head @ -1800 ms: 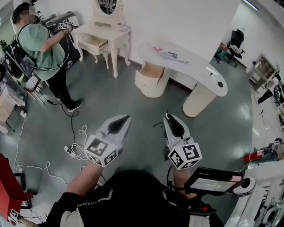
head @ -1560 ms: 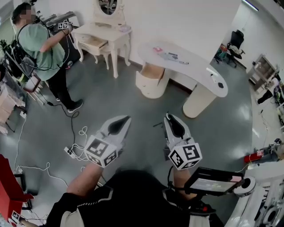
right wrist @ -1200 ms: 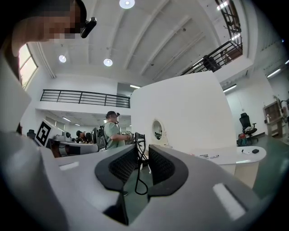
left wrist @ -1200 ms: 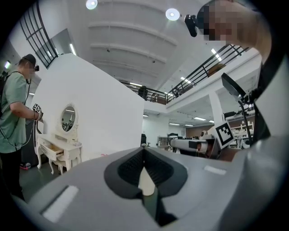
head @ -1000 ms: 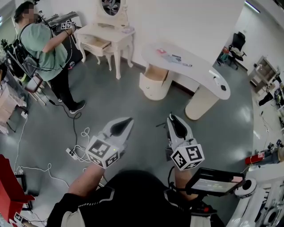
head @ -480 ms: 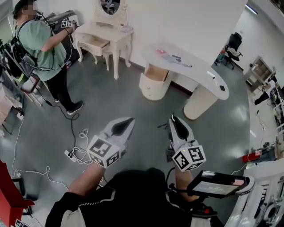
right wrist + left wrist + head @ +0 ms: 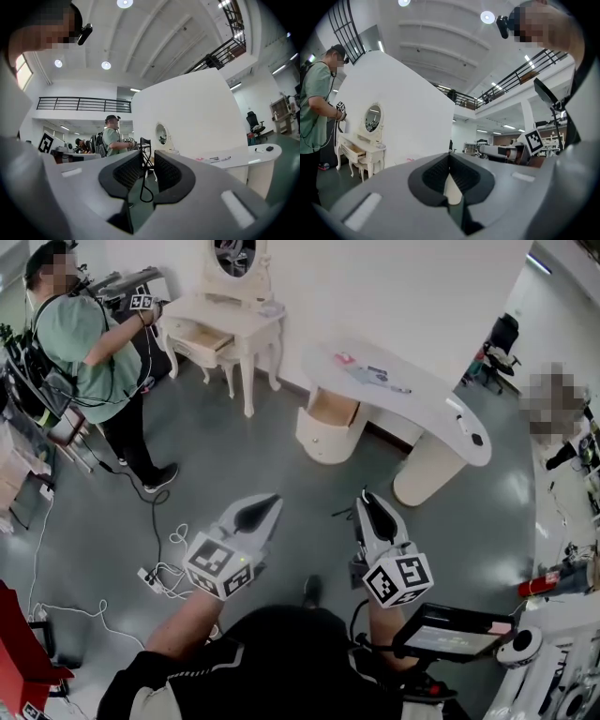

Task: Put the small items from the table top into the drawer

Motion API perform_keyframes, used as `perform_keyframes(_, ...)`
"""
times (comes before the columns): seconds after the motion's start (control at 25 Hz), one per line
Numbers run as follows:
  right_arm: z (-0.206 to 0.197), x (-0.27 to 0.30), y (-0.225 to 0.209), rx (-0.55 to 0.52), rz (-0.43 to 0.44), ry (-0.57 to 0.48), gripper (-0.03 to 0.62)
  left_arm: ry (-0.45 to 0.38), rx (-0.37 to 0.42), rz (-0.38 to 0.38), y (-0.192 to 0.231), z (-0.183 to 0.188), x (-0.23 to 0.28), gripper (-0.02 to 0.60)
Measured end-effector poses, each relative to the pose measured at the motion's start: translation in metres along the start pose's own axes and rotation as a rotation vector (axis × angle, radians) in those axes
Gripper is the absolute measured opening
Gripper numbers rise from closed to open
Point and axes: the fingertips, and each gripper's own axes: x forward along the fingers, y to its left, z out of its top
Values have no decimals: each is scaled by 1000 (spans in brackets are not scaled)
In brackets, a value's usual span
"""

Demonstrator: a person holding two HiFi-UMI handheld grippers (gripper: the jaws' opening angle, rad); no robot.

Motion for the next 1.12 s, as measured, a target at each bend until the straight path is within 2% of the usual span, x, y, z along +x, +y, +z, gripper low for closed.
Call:
perform_keyframes(0.24, 17, 31, -51, -14, 18, -12, 80, -13, 20, 26, 14, 14, 52, 0)
perform_keyframes(0.52, 25, 57, -100, -3, 36, -5, 80, 2, 19, 39, 22, 14, 106, 0)
perform_keyframes(0.8, 26, 78, -138, 8, 75, 5, 80, 7, 23, 46, 25, 13, 150, 0)
perform_keyframes(1.12, 32, 110, -170, 3, 137, 5, 80, -2, 26, 95, 39, 18, 187, 0)
